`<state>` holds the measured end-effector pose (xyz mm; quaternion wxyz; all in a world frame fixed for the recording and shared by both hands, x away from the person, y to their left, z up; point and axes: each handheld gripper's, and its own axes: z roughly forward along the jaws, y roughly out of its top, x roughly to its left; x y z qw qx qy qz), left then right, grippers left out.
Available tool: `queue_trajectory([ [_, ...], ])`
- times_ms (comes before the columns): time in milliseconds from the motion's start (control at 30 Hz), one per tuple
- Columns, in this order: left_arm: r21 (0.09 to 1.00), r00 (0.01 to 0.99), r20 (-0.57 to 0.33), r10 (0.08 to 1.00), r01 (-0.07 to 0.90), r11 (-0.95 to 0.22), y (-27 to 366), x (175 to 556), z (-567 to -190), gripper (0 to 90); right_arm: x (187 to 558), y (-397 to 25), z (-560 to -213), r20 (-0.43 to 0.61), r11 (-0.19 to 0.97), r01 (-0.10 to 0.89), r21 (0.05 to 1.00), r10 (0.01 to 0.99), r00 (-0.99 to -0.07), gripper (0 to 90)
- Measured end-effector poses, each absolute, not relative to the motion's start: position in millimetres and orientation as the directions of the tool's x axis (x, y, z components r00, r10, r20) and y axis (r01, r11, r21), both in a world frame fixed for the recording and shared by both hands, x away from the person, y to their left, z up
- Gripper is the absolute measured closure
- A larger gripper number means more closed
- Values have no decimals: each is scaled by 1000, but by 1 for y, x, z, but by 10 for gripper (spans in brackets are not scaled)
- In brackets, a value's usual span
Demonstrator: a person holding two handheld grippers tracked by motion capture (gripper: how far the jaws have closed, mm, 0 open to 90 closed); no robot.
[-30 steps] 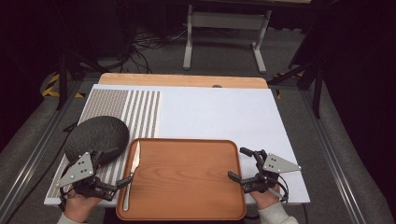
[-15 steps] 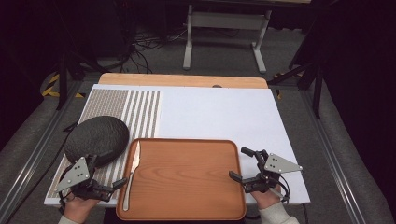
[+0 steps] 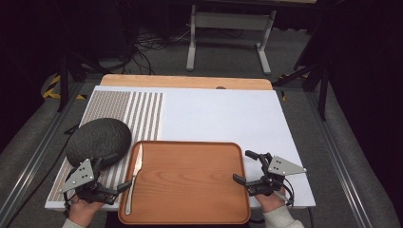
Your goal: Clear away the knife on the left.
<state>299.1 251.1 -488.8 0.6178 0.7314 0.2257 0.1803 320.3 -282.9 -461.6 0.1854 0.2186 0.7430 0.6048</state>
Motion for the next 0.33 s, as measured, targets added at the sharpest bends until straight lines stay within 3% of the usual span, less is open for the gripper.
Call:
queue_trajectory([
  [333, 977, 831, 25, 555, 96, -188, 247, 297, -487, 1, 319, -283, -460, -16, 170, 93, 981, 548, -836, 46],
])
